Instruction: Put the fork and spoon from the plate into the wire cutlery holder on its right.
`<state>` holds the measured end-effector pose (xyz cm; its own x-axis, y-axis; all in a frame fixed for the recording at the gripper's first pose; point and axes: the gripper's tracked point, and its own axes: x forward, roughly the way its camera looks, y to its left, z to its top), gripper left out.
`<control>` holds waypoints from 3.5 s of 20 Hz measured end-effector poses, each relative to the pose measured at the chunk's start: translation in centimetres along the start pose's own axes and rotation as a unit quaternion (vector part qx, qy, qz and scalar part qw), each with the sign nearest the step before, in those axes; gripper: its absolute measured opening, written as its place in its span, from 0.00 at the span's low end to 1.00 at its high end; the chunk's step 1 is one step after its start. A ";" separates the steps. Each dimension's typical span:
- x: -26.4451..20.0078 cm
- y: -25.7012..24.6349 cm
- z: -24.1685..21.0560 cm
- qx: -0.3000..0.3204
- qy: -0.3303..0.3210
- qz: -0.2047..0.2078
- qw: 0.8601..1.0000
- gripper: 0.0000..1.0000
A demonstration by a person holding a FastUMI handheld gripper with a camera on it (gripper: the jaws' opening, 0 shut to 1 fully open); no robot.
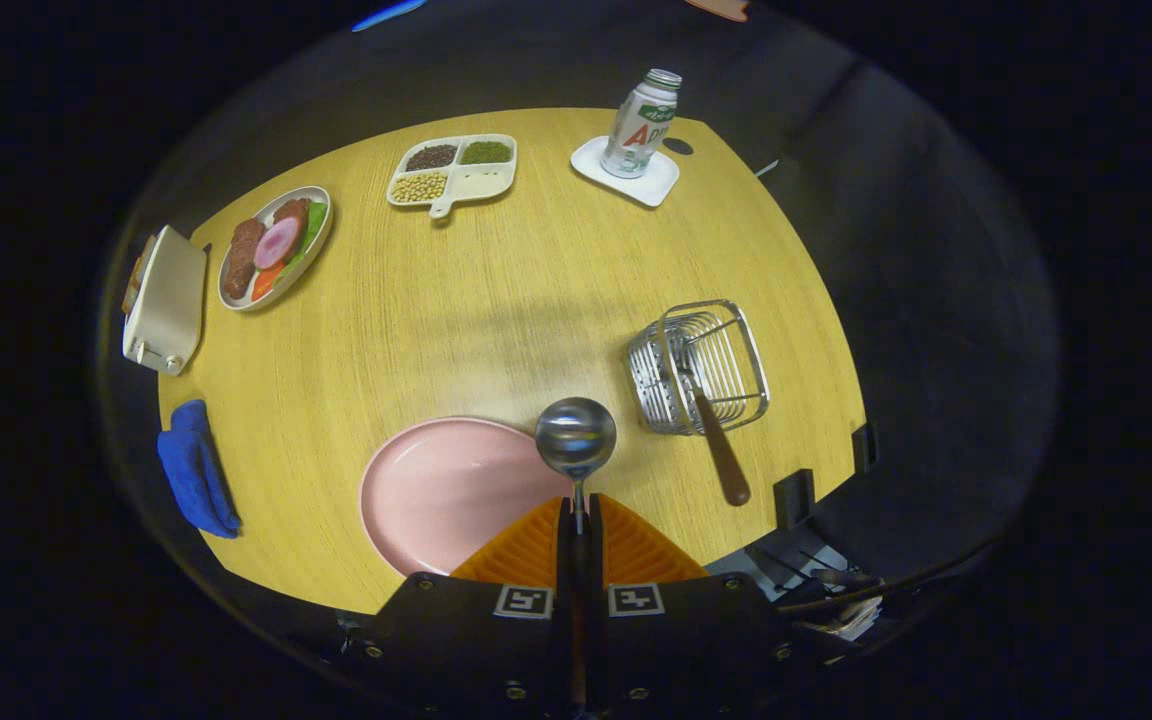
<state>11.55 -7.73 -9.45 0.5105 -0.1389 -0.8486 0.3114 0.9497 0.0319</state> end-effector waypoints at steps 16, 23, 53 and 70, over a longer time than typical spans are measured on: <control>0.3 -7.4 3.8 0.074 0.004 -0.008 0.997 0.06; 2.7 -8.6 5.1 0.082 0.015 0.018 0.996 0.06; -6.2 -12.9 13.2 0.154 -0.317 0.032 0.935 0.38; -15.9 -13.1 12.3 0.119 -0.532 0.021 0.838 0.38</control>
